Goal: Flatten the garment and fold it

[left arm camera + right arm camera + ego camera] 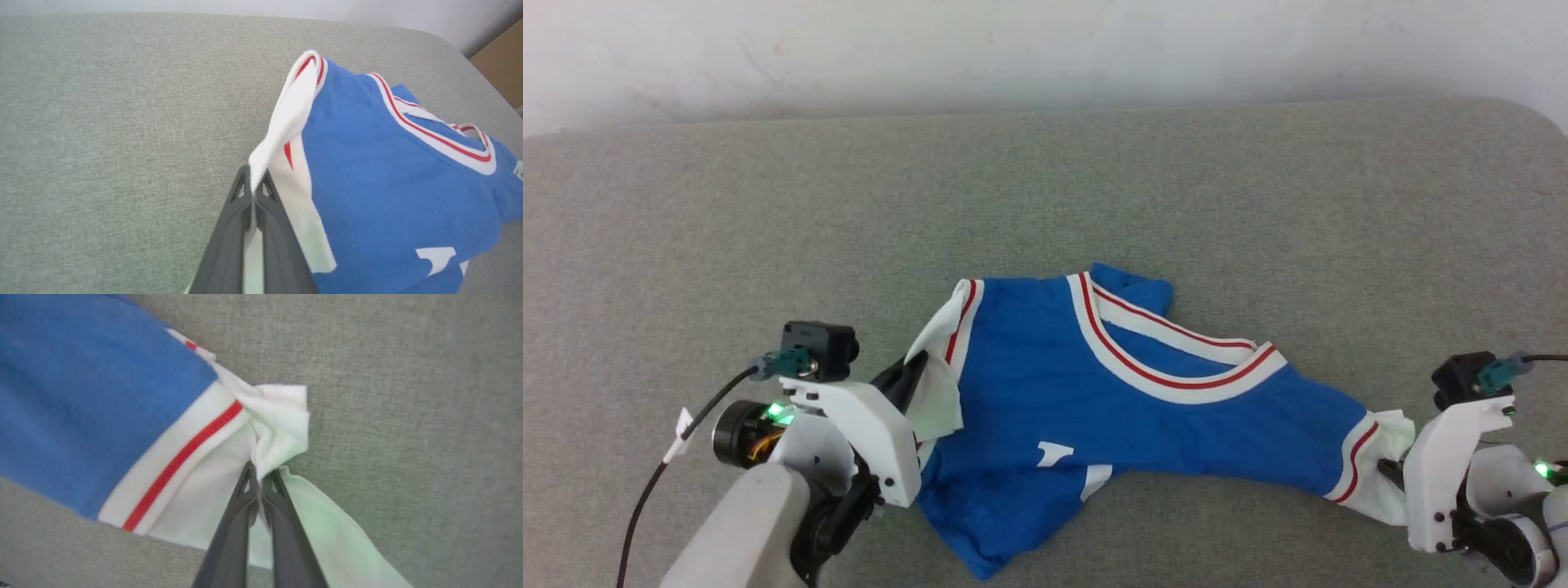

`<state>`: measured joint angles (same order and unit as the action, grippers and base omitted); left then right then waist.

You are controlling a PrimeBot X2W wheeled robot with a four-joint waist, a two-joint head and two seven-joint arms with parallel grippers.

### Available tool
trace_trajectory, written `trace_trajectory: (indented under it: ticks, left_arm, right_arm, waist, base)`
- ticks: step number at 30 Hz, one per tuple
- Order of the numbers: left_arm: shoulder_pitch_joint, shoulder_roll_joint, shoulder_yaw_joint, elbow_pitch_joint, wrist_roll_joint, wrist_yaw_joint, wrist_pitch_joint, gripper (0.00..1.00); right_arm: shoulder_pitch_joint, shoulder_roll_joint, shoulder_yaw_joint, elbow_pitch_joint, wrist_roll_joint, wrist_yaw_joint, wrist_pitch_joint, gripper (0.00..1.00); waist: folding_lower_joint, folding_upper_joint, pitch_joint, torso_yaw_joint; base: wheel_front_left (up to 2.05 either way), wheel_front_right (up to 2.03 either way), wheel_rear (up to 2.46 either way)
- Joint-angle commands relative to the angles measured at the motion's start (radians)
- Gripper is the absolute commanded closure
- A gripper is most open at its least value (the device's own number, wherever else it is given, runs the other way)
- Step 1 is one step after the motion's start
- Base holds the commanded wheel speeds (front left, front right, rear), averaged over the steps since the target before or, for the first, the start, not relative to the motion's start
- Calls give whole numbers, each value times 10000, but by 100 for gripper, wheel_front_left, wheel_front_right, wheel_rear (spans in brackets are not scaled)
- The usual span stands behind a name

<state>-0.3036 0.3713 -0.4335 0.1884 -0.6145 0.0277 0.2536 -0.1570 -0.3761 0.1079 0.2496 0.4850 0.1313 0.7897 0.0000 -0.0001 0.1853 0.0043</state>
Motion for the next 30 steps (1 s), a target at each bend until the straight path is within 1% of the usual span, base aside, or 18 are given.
trace_trajectory:
  ticks: [1, 8, 13, 16, 20, 24, 28, 30]
  left_arm:
    - [130, 64, 85, -56, 17, 39, -111, 100]
    - [-172, 390, 567, -484, 250, 252, -864, 100]
    - [-812, 735, 992, -820, 414, 367, -1174, 100]
    - [-1508, 847, 1131, -710, 382, 270, -1066, 100]
    - [-3012, 839, 1298, 166, 246, -101, -1039, 100]
    - [-4881, 739, 1377, 1608, 400, -357, -1299, 100]
    - [-6901, 758, 1413, 3049, 866, -511, -2018, 100]
    - [-7846, 796, 1361, 3694, 1146, -606, -2424, 100]
  right_arm:
    - [407, 230, 331, 389, -4, -6, 106, 100]
    - [-312, -239, -32, -1115, -489, -6, -1432, 100]
    - [-953, -391, -348, -2083, -750, -6, -2030, 100]
    - [-1634, -431, -413, -2235, -808, -6, -2152, 100]
    - [-3156, -377, -370, -1910, -704, -6, -2509, 100]
    - [-5058, -210, -120, -1065, -708, -6, -2959, 100]
    - [-7177, 5, -136, 13, -1011, -6, -3887, 100]
    - [-8222, 126, -94, 490, -1172, -6, -4620, 100]
  waist:
    - [0, 1, -112, -30]
    - [0, 1, -883, -54]
    - [0, 1, -1375, 46]
    - [0, 1, -1431, 114]
    - [0, 1, -999, 152]
    - [0, 1, -243, 85]
    - [0, 1, 667, -57]
    - [0, 1, 1119, -127]
  base:
    - [0, 0, 0]
    - [0, 0, 0]
    - [0, 0, 0]
    - [0, 0, 0]
    - [0, 0, 0]
    - [0, 0, 0]
    - [0, 0, 0]
    - [0, 0, 0]
